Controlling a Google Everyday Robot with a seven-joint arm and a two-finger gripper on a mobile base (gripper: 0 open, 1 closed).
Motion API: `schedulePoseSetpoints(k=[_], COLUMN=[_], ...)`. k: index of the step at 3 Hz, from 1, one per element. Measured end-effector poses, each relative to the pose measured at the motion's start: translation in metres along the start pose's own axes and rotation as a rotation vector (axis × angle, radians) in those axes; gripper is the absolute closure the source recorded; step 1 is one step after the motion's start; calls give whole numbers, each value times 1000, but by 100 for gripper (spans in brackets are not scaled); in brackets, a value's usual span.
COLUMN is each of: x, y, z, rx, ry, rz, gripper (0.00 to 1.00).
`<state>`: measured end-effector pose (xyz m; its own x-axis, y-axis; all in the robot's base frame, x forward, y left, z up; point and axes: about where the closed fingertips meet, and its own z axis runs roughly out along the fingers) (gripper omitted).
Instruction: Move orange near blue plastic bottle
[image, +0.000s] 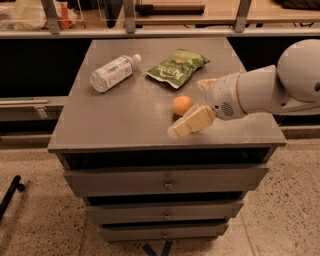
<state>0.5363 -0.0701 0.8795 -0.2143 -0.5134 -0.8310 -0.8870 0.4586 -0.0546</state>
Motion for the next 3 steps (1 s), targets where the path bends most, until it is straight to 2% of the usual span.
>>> schedulePoseSetpoints(k=[2, 3], x=[4, 14], y=[-37, -53], z=[15, 23], rx=[41, 46], ry=[-17, -18], rz=[-38, -23], gripper=[0, 0])
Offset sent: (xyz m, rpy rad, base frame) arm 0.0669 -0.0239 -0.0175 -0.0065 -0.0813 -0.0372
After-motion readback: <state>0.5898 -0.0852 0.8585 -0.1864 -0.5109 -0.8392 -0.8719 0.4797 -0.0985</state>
